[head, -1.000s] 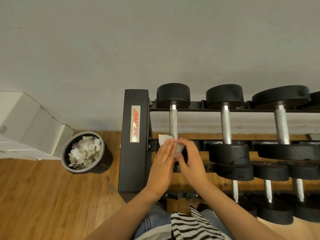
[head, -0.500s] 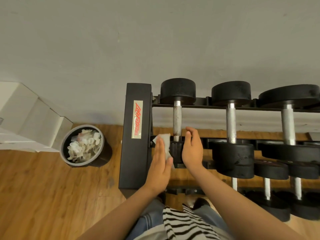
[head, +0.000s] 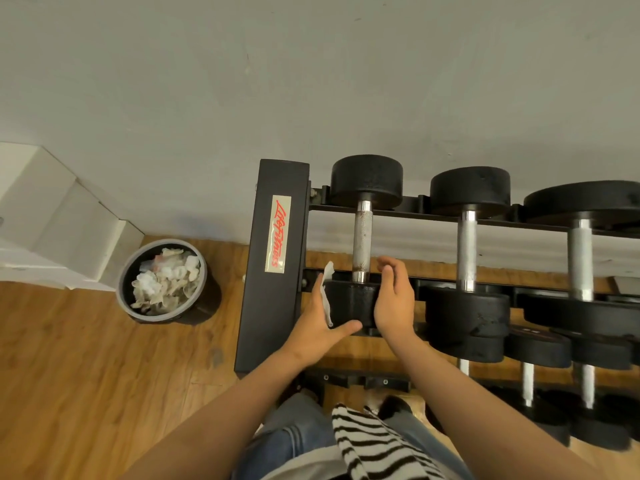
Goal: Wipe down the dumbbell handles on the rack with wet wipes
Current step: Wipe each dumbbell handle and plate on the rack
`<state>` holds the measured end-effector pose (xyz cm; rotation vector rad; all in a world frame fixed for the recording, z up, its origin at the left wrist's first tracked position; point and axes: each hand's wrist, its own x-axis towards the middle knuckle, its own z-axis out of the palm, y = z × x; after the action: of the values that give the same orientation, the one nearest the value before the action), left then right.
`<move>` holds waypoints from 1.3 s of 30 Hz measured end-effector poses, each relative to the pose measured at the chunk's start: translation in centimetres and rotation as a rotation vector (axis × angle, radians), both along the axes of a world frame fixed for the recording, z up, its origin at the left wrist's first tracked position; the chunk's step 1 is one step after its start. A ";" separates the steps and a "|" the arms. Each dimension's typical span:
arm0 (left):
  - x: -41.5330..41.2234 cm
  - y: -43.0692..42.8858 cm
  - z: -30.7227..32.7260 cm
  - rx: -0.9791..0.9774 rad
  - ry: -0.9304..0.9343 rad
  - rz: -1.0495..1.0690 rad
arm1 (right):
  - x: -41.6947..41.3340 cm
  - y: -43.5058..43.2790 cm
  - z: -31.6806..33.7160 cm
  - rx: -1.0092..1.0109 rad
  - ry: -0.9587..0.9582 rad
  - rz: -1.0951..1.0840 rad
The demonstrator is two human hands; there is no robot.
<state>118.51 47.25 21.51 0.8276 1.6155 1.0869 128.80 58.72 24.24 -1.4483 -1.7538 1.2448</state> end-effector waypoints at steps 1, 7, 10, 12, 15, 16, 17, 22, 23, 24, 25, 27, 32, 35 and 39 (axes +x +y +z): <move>0.2 -0.1 -0.1 -0.003 -0.010 0.013 | 0.0 0.0 0.0 0.000 0.005 0.000; 1.8 -0.6 0.9 -0.054 -0.098 0.146 | 0.0 -0.1 -0.2 0.026 0.001 -0.010; 3.3 -0.8 2.0 -0.078 -0.039 0.215 | -0.1 -0.2 -0.2 0.021 0.001 -0.016; 4.9 -0.8 2.7 -0.061 0.086 0.281 | -0.1 -0.2 -0.1 0.018 0.007 -0.017; 6.6 -0.5 2.8 -0.010 0.328 0.296 | 0.1 -0.1 0.1 -0.010 0.029 0.002; 6.9 -0.4 2.7 0.008 0.407 0.275 | 0.3 -0.1 0.3 -0.027 0.044 0.019; 7.1 -0.3 2.6 0.030 0.482 0.252 | 0.6 -0.1 0.4 -0.043 0.064 0.038; 7.5 0.0 1.6 0.136 0.727 0.204 | 4.0 -0.7 0.9 -0.016 0.116 0.130; 7.7 0.2 1.3 0.139 0.772 0.203 | 4.9 -0.7 1.1 0.000 0.116 0.153; 7.9 0.4 1.0 0.133 0.829 0.202 | 5.8 -0.7 1.3 0.016 0.117 0.174; 8.0 0.6 0.8 0.124 0.894 0.203 | 6.8 -0.5 1.7 0.034 0.119 0.194; 8.5 1.2 0.7 0.134 1.015 0.185 | 8.7 0.1 2.7 0.074 0.120 0.226; 12.9 4.6 3.2 0.311 0.807 -0.061 | 14.4 3.3 4.2 0.201 0.162 0.140; 16.2 8.5 6.5 0.269 0.508 0.093 | 17.8 5.9 4.2 0.209 0.170 -0.037; 19.5 12.8 6.7 0.353 0.652 0.026 | 21.4 8.7 3.5 0.183 0.138 -0.125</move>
<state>138.00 60.09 28.21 1.5153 1.9873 1.2125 150.16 67.44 27.74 -1.3139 -1.6144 1.0644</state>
